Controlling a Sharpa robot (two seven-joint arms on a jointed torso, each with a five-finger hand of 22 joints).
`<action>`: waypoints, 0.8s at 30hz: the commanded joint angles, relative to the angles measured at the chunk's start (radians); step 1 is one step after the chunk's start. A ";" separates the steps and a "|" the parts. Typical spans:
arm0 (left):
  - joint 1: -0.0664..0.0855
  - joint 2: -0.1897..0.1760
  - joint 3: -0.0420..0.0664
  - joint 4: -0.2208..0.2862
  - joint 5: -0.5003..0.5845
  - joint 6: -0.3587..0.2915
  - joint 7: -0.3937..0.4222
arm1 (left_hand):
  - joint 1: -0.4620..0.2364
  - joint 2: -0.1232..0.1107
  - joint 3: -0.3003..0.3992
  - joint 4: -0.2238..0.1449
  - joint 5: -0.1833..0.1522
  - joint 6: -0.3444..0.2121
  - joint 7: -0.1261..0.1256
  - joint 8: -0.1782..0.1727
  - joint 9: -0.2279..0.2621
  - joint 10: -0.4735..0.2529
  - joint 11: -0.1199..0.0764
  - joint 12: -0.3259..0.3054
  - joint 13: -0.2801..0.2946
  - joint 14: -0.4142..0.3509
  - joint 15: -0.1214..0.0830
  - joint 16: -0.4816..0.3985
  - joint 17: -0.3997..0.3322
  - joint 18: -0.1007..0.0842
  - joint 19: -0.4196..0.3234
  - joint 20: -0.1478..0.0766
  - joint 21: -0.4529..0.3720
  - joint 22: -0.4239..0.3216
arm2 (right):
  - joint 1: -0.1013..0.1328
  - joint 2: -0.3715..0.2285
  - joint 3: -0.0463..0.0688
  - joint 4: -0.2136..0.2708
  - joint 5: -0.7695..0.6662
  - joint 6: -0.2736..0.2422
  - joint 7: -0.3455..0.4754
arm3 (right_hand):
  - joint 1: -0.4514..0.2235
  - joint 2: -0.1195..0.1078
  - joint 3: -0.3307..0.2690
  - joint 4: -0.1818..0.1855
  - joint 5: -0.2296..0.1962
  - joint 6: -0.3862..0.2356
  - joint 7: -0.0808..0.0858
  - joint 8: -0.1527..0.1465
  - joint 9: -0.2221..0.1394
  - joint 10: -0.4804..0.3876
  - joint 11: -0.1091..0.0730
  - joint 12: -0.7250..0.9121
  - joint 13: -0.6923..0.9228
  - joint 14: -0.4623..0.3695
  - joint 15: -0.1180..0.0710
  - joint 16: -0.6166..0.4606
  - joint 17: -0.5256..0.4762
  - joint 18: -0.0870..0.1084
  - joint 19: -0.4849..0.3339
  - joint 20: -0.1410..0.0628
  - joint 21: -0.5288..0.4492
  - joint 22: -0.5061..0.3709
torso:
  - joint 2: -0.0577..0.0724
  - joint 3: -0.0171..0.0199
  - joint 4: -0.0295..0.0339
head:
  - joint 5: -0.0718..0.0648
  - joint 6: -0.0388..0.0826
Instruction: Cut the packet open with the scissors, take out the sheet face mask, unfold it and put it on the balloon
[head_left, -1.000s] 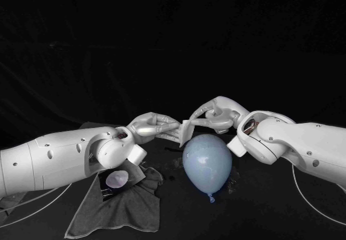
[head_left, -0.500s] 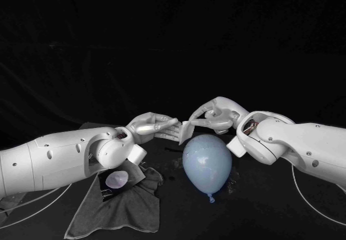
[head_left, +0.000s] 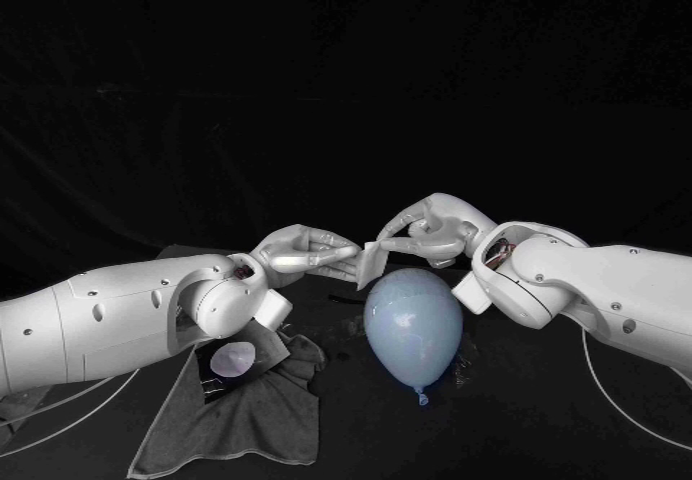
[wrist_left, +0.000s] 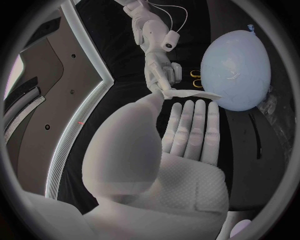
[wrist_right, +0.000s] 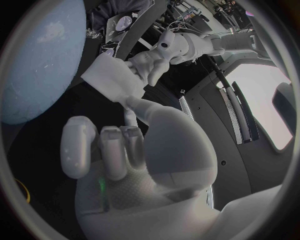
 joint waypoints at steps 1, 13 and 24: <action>0.001 0.002 0.001 0.003 -0.082 -0.039 0.002 | 0.024 0.004 -0.004 -0.010 0.002 0.009 -0.005 -0.005 -0.002 -0.015 -0.002 0.002 -0.001 -0.008 0.000 -0.004 0.002 -0.006 -0.009 0.001 -0.007 0.000 | 0.000 0.001 0.000 0.001 -0.009 0.001 0.002 | 0.001 0.007 0.002 -0.001 0.004 0.007 -0.001 0.007 0.104 0.120 -0.022 0.007 0.264 0.127 -0.026 0.005 0.264 0.008 0.000 -0.005 -0.001 0.172 | 0.000 -0.0001 -0.0002 | 0.000 0.000; 0.001 0.009 0.001 0.007 -0.135 -0.088 0.022 | 0.051 0.016 -0.006 -0.020 0.002 0.027 -0.014 -0.006 -0.005 -0.020 -0.006 0.007 0.001 -0.017 -0.001 -0.004 0.008 -0.018 -0.034 0.002 -0.024 -0.001 | 0.000 0.002 0.000 -0.001 -0.009 0.003 -0.001 | 0.001 0.007 0.002 -0.001 0.004 0.007 -0.001 0.007 0.104 0.120 -0.022 0.007 0.264 0.127 -0.026 0.005 0.264 0.008 0.000 -0.005 -0.001 0.172 | 0.000 -0.0001 0.0000 | 0.000 0.000; 0.001 0.015 0.002 0.012 -0.156 -0.091 0.035 | 0.066 0.025 -0.005 -0.024 0.002 0.051 -0.022 -0.001 -0.004 -0.021 -0.009 0.009 0.001 -0.021 -0.002 -0.002 0.012 -0.026 -0.048 0.001 -0.033 0.000 | 0.000 0.006 0.000 -0.006 -0.014 0.005 -0.003 | 0.001 0.007 0.002 -0.001 0.004 0.007 -0.001 0.007 0.104 0.120 -0.022 0.007 0.264 0.127 -0.026 0.005 0.264 0.008 0.000 -0.005 -0.001 0.172 | 0.000 -0.0004 0.0000 | 0.001 0.000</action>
